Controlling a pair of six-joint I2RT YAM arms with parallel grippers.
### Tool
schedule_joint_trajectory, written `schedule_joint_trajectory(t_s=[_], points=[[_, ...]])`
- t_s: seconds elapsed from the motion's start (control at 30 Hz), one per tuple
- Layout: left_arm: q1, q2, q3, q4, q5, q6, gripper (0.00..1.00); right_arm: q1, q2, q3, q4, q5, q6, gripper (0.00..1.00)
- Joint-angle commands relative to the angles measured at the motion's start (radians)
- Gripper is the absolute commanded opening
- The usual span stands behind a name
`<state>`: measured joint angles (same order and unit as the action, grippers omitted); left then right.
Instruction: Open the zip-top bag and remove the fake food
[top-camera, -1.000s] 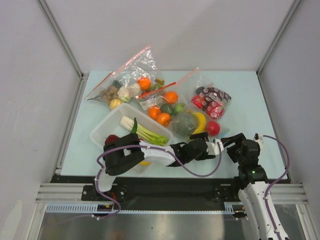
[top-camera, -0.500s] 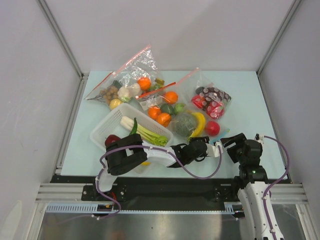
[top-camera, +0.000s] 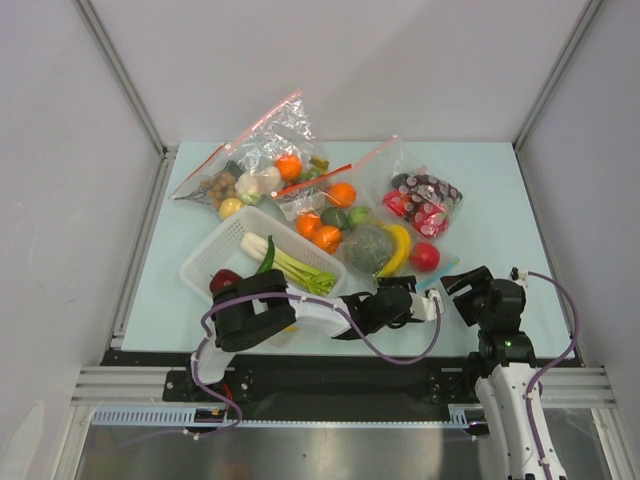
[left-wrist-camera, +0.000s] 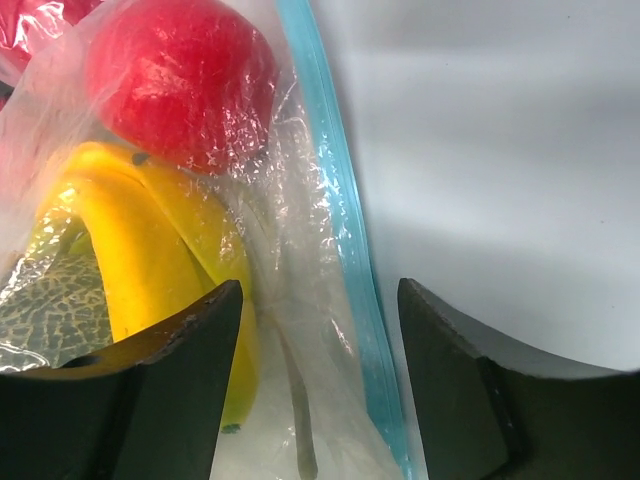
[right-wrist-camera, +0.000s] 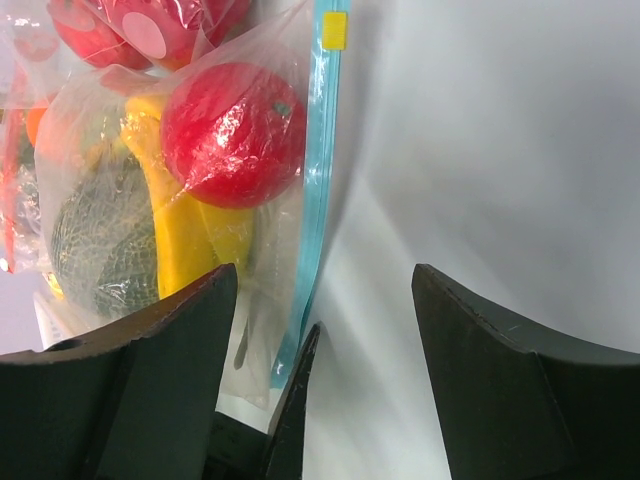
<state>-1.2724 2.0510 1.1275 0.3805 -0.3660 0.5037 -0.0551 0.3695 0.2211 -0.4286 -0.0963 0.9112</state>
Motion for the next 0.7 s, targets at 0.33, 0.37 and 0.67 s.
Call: schedule_joint_trajectory(t_s=[0.33,0.37,0.67], points=[[-0.005,0.027,0.055,-0.041,-0.054,0.027,0.68,-0.015,0.003,0.015,0.03,-0.025,-0.021,0.78],[-0.005,0.034,0.057,-0.042,-0.059,0.039,0.67,-0.017,0.002,0.014,0.031,-0.028,-0.021,0.77],[-0.027,0.09,0.064,-0.002,-0.122,0.11,0.43,-0.031,0.005,0.015,0.04,-0.034,-0.023,0.78]])
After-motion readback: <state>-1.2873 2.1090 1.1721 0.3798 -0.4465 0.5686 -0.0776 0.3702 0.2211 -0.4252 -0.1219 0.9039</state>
